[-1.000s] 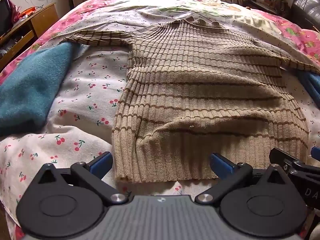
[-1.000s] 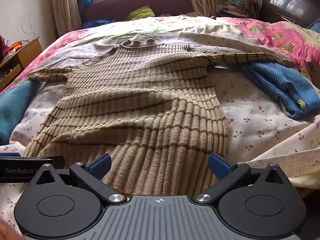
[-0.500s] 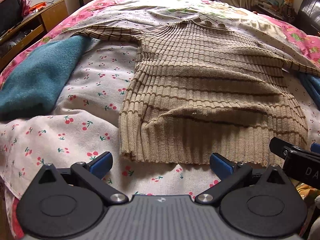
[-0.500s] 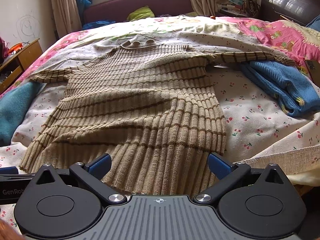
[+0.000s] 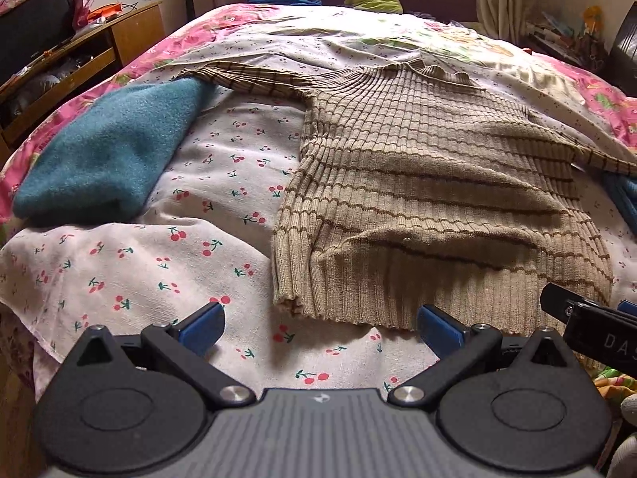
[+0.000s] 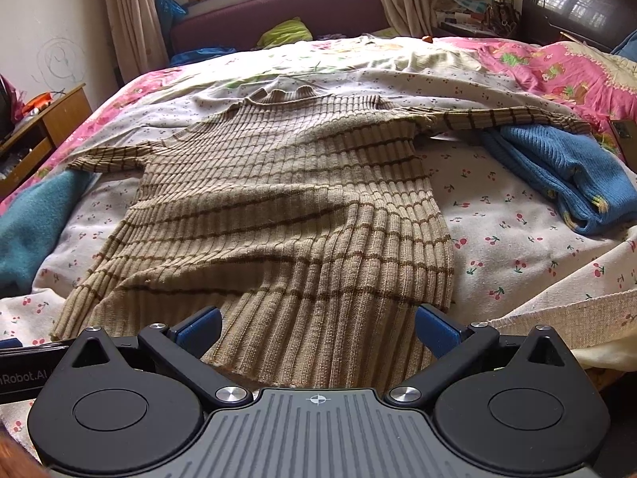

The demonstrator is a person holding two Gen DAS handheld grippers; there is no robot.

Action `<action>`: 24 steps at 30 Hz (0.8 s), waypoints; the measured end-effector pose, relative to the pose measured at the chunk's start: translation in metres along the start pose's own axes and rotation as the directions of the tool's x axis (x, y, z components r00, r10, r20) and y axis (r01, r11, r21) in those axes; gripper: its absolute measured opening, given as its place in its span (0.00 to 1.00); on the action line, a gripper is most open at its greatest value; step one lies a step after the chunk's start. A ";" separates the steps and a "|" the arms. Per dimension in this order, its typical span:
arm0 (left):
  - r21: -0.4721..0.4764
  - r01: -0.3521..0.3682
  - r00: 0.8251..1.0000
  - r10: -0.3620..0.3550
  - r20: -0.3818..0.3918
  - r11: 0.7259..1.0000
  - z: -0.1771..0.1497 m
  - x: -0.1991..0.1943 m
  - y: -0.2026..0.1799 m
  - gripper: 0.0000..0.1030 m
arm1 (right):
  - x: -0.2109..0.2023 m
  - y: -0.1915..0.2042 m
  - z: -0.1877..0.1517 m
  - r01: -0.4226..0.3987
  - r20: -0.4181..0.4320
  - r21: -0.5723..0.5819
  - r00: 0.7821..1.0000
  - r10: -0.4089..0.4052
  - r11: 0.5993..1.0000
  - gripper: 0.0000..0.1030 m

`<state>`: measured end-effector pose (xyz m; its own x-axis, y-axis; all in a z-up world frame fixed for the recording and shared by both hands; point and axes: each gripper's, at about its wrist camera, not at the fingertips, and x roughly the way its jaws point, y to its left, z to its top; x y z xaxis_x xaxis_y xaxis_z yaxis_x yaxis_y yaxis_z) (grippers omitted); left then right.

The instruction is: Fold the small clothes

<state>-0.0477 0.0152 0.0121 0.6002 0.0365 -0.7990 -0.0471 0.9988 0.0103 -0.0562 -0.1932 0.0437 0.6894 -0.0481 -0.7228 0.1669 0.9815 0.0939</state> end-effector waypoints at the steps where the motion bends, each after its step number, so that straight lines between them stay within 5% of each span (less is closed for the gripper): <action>1: 0.001 0.002 1.000 -0.002 -0.003 1.000 0.000 0.001 0.000 1.00 | 0.000 0.000 0.000 0.001 0.000 -0.001 1.000 -0.001 1.000 1.00; 24: 0.059 -0.005 1.000 0.007 -0.025 0.998 0.015 0.029 -0.013 1.00 | 0.008 0.004 0.001 0.001 -0.017 -0.014 1.000 -0.001 1.000 1.00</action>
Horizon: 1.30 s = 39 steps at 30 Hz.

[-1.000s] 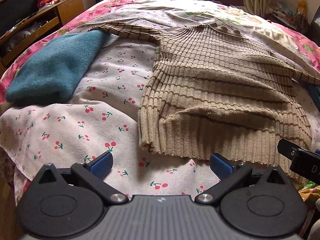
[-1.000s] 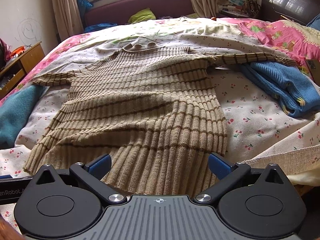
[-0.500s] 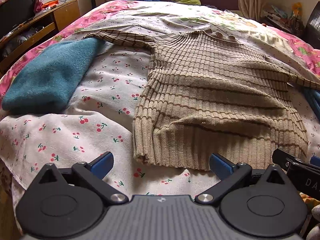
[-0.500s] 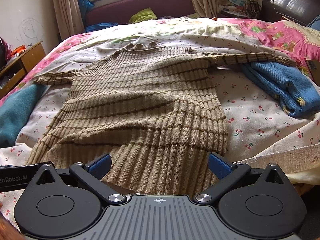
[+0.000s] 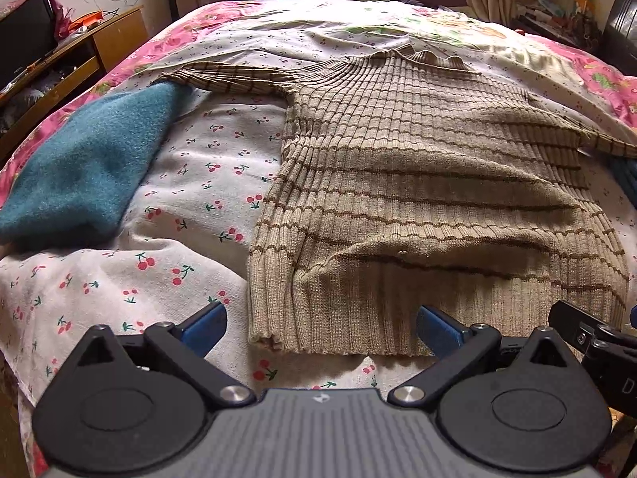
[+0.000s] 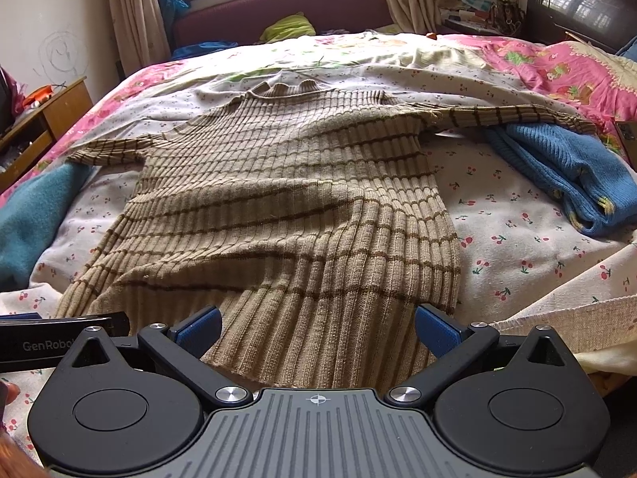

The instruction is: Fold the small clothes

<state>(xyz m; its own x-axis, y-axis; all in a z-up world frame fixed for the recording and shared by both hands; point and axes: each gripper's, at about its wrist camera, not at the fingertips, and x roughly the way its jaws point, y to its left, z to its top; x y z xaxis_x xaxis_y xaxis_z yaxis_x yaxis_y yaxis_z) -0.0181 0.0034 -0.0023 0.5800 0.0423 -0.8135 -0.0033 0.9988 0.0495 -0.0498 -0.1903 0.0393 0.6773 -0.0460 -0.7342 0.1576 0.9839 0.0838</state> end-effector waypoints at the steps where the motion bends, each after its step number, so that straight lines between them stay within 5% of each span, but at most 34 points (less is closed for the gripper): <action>1: -0.001 0.001 1.000 -0.001 -0.001 1.000 0.000 0.000 0.000 1.00 | 0.000 0.000 0.000 0.001 -0.002 0.000 1.000 -0.001 1.000 1.00; 39: 0.023 0.046 0.999 -0.046 -0.006 0.999 -0.005 0.002 -0.003 1.00 | 0.007 0.001 -0.002 0.043 -0.030 -0.011 0.999 -0.044 0.999 1.00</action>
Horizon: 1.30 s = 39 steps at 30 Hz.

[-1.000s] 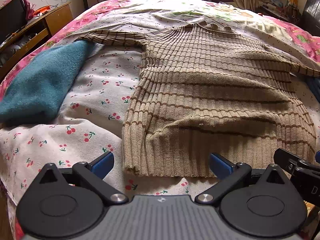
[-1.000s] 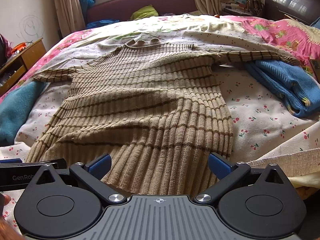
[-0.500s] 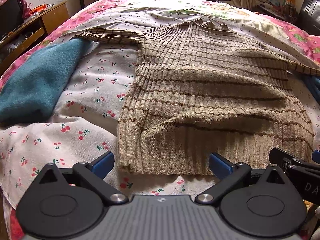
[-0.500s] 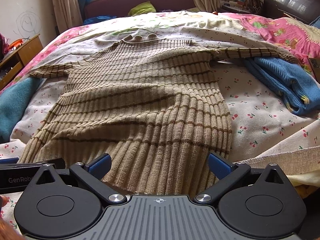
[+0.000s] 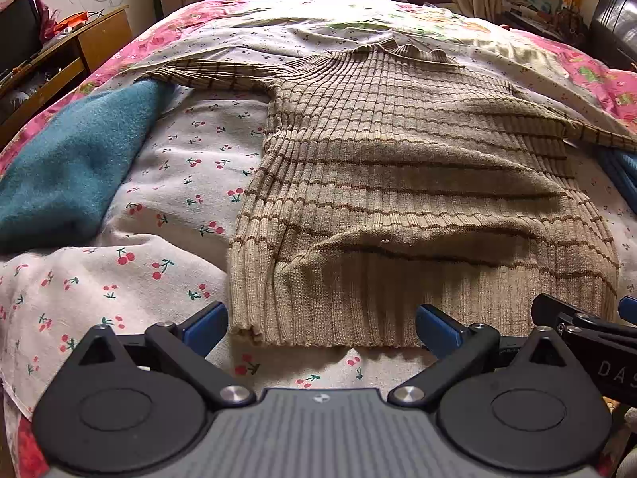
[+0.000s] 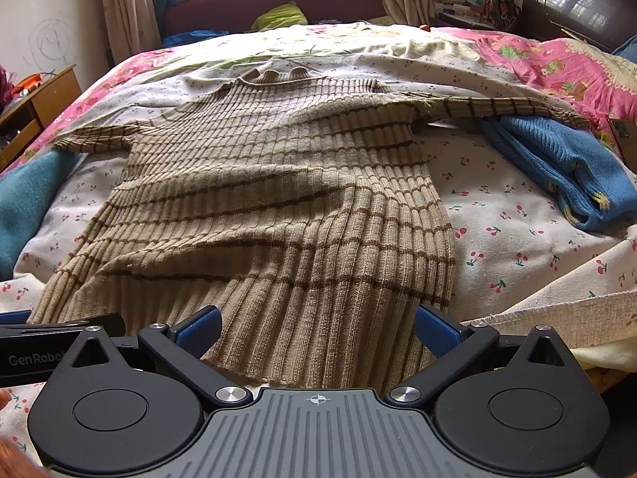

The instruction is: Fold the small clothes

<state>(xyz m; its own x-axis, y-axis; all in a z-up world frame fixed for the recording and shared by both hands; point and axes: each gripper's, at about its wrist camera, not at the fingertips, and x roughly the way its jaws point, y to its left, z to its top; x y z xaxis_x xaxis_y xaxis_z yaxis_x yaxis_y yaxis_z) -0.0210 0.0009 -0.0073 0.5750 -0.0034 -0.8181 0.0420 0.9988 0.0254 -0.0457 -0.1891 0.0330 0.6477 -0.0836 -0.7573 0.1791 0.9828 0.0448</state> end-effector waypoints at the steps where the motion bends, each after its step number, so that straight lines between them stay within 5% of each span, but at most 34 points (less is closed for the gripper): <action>1: 0.000 0.000 1.000 0.000 0.001 1.000 0.000 0.000 0.000 1.00 | 0.000 0.000 0.000 0.001 0.000 0.000 1.000 -0.001 1.000 1.00; 39: 0.010 0.035 0.999 -0.035 0.010 0.999 0.003 -0.003 -0.002 1.00 | -0.002 -0.003 0.001 0.038 0.007 -0.012 0.999 -0.038 0.999 1.00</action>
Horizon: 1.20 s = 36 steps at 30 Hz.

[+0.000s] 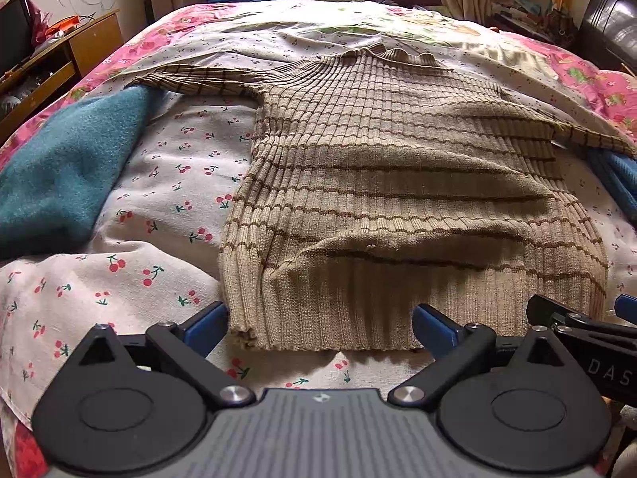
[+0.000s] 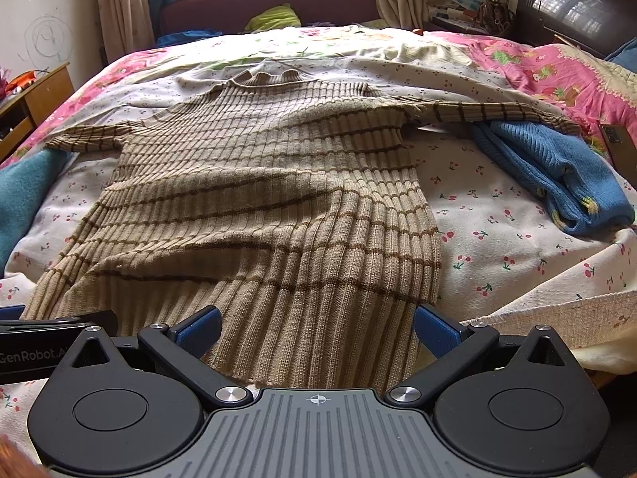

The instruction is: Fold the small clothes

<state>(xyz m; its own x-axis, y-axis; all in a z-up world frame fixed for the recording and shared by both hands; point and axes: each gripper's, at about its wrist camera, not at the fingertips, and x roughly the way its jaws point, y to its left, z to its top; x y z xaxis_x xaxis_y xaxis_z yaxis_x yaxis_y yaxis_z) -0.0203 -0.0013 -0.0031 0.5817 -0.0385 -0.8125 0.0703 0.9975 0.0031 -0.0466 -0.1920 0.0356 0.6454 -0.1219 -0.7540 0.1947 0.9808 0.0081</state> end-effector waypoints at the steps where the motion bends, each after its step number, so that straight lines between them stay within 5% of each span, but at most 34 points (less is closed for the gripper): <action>1: 0.001 0.004 1.000 -0.004 0.003 1.000 0.001 -0.001 -0.001 1.00 | -0.001 0.000 0.001 0.005 0.004 -0.004 1.000 -0.005 1.000 1.00; 18: 0.092 0.023 0.993 -0.033 0.109 0.995 0.056 0.012 -0.036 1.00 | 0.013 -0.030 0.051 -0.014 0.049 0.066 0.999 0.011 0.998 1.00; 23: 0.157 0.049 0.996 -0.060 0.066 0.986 0.063 0.036 -0.061 1.00 | 0.031 -0.051 0.058 0.002 0.018 0.114 1.000 -0.004 0.994 0.99; 27: 0.205 0.109 0.994 -0.102 -0.042 0.973 0.059 0.062 -0.079 1.00 | 0.035 -0.074 0.066 -0.014 0.002 0.175 1.000 0.014 0.984 0.99; 31: 0.196 0.169 0.986 -0.162 -0.051 0.966 0.063 0.069 -0.091 0.99 | 0.041 -0.113 0.097 0.019 0.041 0.229 0.999 -0.029 0.973 0.99; 36: 0.232 0.192 0.977 -0.208 0.051 0.954 0.094 0.072 -0.118 0.99 | 0.073 -0.187 0.149 0.154 0.067 0.323 0.981 -0.184 0.934 0.99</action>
<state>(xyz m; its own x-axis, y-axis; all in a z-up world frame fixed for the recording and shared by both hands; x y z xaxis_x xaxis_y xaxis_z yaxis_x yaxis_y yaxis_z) 0.0895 -0.1273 -0.0066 0.5946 -0.2485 -0.7646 0.3663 0.9303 -0.0176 0.0741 -0.4067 0.0773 0.6463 -0.3105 -0.6970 0.5194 0.8482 0.1038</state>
